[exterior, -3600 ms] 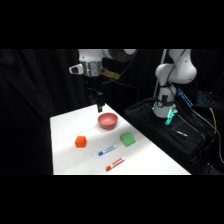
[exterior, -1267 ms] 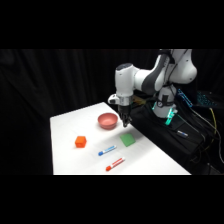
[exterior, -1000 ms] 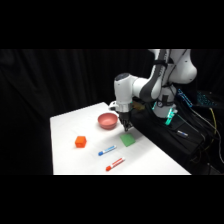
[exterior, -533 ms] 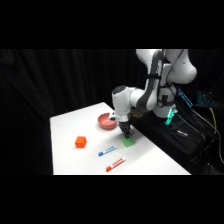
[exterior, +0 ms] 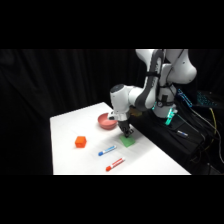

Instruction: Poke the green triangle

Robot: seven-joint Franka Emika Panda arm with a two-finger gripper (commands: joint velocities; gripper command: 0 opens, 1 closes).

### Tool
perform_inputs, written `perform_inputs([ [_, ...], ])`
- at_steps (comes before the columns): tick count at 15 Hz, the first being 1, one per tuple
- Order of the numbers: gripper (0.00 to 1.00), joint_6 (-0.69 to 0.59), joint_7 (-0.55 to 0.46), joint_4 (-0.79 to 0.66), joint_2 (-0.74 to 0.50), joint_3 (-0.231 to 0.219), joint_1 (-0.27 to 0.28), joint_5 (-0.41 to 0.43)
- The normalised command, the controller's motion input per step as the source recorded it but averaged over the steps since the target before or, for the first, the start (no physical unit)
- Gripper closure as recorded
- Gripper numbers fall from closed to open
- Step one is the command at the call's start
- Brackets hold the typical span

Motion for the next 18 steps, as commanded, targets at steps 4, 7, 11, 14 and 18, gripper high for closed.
perform_inputs([
  [4,0.65,-0.35,0.26,-0.24,-0.75,-0.12,0.135,-0.283],
  [7,0.3,-0.52,0.29,-0.06,-0.66,-0.095,0.099,-0.25],
  [11,0.0,-0.47,0.22,0.1,-0.48,-0.053,0.063,-0.167],
  [14,0.0,-0.39,0.16,0.19,-0.3,-0.046,0.042,-0.118],
  [18,0.0,-0.27,0.1,0.2,-0.15,-0.061,0.011,-0.124],
])
